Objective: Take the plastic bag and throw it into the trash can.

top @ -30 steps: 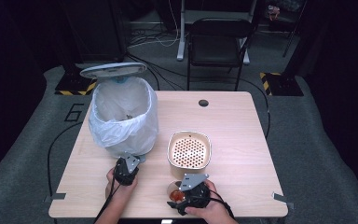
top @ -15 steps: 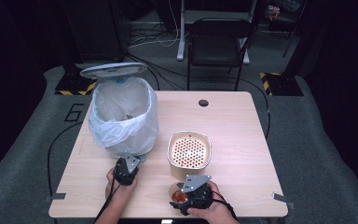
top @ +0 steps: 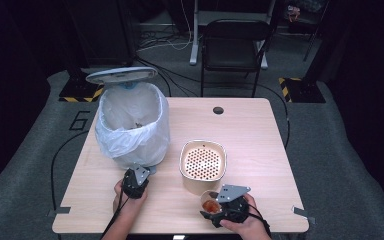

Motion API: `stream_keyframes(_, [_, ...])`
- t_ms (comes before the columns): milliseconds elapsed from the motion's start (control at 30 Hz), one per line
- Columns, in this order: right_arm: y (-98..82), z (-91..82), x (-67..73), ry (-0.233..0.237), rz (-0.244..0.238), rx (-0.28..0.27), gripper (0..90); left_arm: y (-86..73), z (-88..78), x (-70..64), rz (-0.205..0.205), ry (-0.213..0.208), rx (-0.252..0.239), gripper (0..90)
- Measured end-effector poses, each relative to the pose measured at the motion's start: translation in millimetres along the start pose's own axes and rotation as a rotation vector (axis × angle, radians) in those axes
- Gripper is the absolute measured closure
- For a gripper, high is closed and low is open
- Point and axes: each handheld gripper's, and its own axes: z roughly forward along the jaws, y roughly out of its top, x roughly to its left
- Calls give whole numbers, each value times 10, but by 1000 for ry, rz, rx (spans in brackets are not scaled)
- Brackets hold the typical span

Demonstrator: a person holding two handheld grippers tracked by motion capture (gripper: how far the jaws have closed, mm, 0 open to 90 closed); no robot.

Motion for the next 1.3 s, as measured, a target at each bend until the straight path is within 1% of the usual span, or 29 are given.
stream_keyframes(33, [-26,-61,-35,-16,18,2,327,0,0,0,0,0,0,891])
stream_keyframes(67, [-26,-61,-35,-16,18,2,327,0,0,0,0,0,0,891])
stream_keyframes(100, [-43,-116,-78,-28,20,-1,329,-1,3,-3,-3,5,-4,891])
stream_keyframes(133, [-43,-116,-78,-28,20,-1,329,-1,3,-3,-3,5,-4,891])
stream_keyframes(267, [-61,-208,-150,-56,32,-10,331,-1,3,-2,-3,4,-5,891])
stream_keyframes(300, [-69,-243,-175,-63,44,-12,331,-2,3,0,-2,4,-5,891])
stream_keyframes(333, [-72,-261,-195,-70,39,-9,331,-1,1,5,-4,-3,-2,891])
stream_keyframes(400, [-75,-275,-214,-74,38,-10,331,-3,4,6,-8,-4,-6,891])
stream_keyframes(433, [-79,-287,-230,-75,42,-12,330,1,-2,10,-6,-8,3,891])
stream_keyframes(467, [-84,-301,-239,-81,53,-13,331,-1,0,9,-6,-6,-1,891])
stream_keyframes(533, [-94,-330,-276,-98,54,-21,331,-3,3,5,-6,-3,-6,891])
stream_keyframes(600, [-104,-350,-301,-104,61,-22,331,1,-2,6,-3,-5,2,891])
stream_keyframes(667, [-112,-367,-338,-116,55,-22,330,0,-1,6,-4,-5,1,891])
stream_keyframes(700, [-116,-379,-351,-120,61,-18,330,-3,5,4,-6,-3,-8,891])
stream_keyframes(767, [-121,-399,-375,-131,60,-18,330,1,-1,7,-3,-6,2,891])
stream_keyframes(833, [-122,-425,-410,-146,61,-22,330,-2,3,1,-2,3,-5,891])
stream_keyframes(867, [-118,-443,-431,-157,65,-21,330,-1,3,1,-2,3,-4,891])
stream_keyframes(900, [-115,-457,-454,-163,65,-23,330,1,-2,7,-1,-6,3,891])
stream_keyframes(967, [-107,-483,-492,-173,70,-26,330,-2,3,0,-3,3,-4,891])
stream_keyframes(1033, [-93,-515,-543,-178,72,-31,330,-2,2,1,-3,3,-3,891])
stream_keyframes(1067, [-89,-528,-554,-183,80,-33,330,2,-3,6,-2,-6,5,891])
stream_keyframes(1133, [-70,-559,-596,-188,84,-36,330,-2,3,0,-3,3,-4,891])
stream_keyframes(1167, [-60,-572,-606,-192,98,-37,330,-2,3,0,-3,3,-4,891])
stream_keyframes(1200, [-48,-586,-630,-195,94,-32,330,0,1,4,-3,-2,-1,891])
stream_keyframes(1233, [-36,-600,-648,-201,107,-34,330,1,-2,7,-2,-6,3,891])
stream_keyframes(1267, [-28,-609,-678,-199,97,-37,330,1,-1,5,-2,-4,1,891])
stream_keyframes(1300, [-23,-613,-690,-201,106,-41,330,1,-1,5,-2,-4,1,891])
